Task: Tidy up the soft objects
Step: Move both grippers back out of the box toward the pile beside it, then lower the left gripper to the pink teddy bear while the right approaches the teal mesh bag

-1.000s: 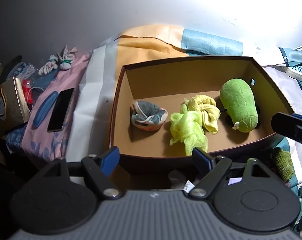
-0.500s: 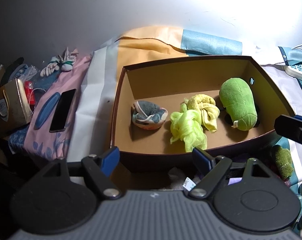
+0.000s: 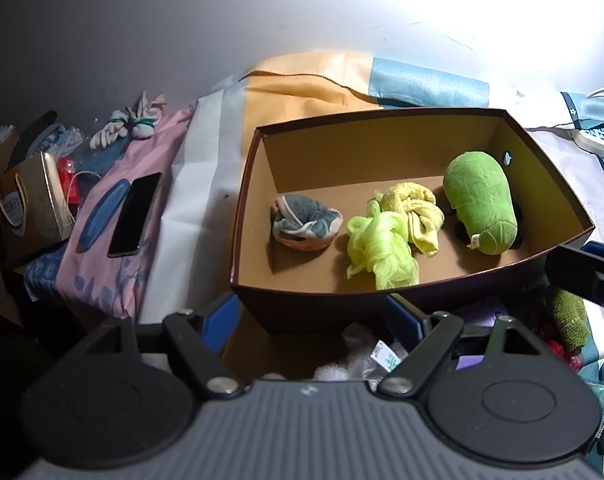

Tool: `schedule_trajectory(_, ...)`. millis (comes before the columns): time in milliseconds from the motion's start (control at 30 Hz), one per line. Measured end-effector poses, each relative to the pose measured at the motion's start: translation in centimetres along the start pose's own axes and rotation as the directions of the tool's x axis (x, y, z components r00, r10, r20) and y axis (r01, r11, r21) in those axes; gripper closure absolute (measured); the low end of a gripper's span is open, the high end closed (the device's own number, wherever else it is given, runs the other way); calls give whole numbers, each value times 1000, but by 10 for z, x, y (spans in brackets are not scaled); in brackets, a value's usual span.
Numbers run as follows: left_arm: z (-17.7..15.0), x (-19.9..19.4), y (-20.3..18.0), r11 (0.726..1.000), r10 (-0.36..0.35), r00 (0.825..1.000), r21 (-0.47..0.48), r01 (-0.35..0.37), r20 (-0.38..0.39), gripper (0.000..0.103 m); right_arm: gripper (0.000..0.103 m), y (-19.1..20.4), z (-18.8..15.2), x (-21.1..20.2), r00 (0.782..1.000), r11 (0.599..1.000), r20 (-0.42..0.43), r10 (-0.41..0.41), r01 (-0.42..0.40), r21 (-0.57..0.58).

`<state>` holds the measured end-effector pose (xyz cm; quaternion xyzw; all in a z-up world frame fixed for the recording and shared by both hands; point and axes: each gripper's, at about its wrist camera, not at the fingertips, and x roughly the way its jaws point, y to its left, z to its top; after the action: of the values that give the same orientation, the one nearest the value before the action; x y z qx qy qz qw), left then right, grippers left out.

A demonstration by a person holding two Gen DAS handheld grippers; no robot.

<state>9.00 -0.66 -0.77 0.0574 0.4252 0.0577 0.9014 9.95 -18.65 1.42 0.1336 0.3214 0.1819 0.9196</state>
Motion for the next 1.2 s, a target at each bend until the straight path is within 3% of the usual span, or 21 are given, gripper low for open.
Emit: schedule_trajectory(1200, -33, -10, 0, 999, 34, 998, -30, -36, -51, 19, 82, -5, -23, -12, 997, 999, -57, 53, -53, 3)
